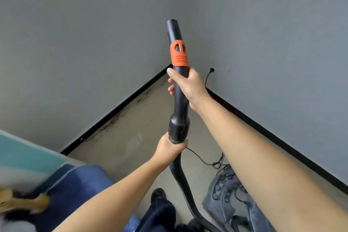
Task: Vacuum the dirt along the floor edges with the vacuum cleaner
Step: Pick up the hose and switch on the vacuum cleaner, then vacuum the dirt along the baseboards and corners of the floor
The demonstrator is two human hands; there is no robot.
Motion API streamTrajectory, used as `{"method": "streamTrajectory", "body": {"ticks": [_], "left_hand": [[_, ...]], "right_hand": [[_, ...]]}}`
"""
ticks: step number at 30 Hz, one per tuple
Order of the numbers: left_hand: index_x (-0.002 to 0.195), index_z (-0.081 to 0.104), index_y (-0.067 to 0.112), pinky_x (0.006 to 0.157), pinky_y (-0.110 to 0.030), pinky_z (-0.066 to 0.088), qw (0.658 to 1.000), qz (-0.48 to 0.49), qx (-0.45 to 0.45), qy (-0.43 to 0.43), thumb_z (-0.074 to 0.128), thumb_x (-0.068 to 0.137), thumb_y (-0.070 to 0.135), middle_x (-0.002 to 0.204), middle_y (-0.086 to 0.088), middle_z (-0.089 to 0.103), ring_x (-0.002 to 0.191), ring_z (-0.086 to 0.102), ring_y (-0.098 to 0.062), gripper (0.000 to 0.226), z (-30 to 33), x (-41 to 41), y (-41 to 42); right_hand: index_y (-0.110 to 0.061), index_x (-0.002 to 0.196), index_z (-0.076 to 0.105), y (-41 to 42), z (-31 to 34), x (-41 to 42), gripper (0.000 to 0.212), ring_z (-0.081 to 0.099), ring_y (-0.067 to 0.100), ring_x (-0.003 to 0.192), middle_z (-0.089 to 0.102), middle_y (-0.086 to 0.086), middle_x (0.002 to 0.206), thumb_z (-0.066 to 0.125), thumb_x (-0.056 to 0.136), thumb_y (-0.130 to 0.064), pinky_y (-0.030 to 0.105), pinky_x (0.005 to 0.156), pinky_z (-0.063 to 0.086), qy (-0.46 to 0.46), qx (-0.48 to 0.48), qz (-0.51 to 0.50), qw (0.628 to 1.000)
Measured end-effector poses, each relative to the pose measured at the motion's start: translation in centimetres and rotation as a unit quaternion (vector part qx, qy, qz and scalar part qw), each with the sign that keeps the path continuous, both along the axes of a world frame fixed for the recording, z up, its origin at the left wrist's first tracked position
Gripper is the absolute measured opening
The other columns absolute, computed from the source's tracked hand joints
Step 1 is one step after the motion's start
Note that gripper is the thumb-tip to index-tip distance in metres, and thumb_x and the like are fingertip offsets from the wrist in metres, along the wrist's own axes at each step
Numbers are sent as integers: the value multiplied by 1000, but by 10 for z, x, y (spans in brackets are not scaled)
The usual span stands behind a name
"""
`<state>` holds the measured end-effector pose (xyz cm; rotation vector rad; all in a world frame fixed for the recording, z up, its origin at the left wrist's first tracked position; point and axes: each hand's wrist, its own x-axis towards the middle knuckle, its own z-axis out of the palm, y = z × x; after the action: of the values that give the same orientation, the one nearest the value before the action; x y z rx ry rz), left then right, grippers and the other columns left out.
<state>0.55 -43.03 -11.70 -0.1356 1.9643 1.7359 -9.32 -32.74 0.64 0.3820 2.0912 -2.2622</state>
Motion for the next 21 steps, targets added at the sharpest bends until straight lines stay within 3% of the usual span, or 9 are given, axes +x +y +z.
{"method": "streamTrajectory", "body": {"ticks": [2,8,13,17,21], "left_hand": [[70,44,18,56,-22,38,1000,13,-4,2,65,65,25,57,12,47,56,42,-9,23,-1,-17,-29],[69,45,18,56,-23,39,998,42,-35,-40,64,60,25,58,10,48,57,44,-11,22,-15,-41,-100],[71,51,21,55,-18,42,990,122,-36,-57,69,68,17,62,11,55,59,50,-8,18,-19,-68,-132],[85,53,27,68,-24,49,978,202,-41,-17,72,73,25,77,10,63,72,59,-9,22,-17,-98,-136],[79,54,23,63,-21,46,971,228,-40,-53,71,76,27,74,9,61,70,58,-9,18,-32,-129,-127]], "right_hand": [[-12,90,51,-30,-21,-10,19,54,16,46,58,2,61,69,87,-19,26,50,49,-63,-2,53,997],[-10,79,44,-108,-60,-47,16,44,16,38,49,2,48,58,84,-5,24,43,41,-166,-20,58,984],[-11,81,45,-163,-60,-84,13,43,17,40,48,5,53,56,84,-5,24,45,40,-176,18,134,975],[-12,80,43,-189,-56,-117,12,43,16,40,49,4,52,54,83,-7,24,45,41,-147,53,195,968],[-13,79,44,-192,-70,-147,12,45,17,40,51,2,50,54,81,-8,25,45,43,-130,84,248,956]]}}
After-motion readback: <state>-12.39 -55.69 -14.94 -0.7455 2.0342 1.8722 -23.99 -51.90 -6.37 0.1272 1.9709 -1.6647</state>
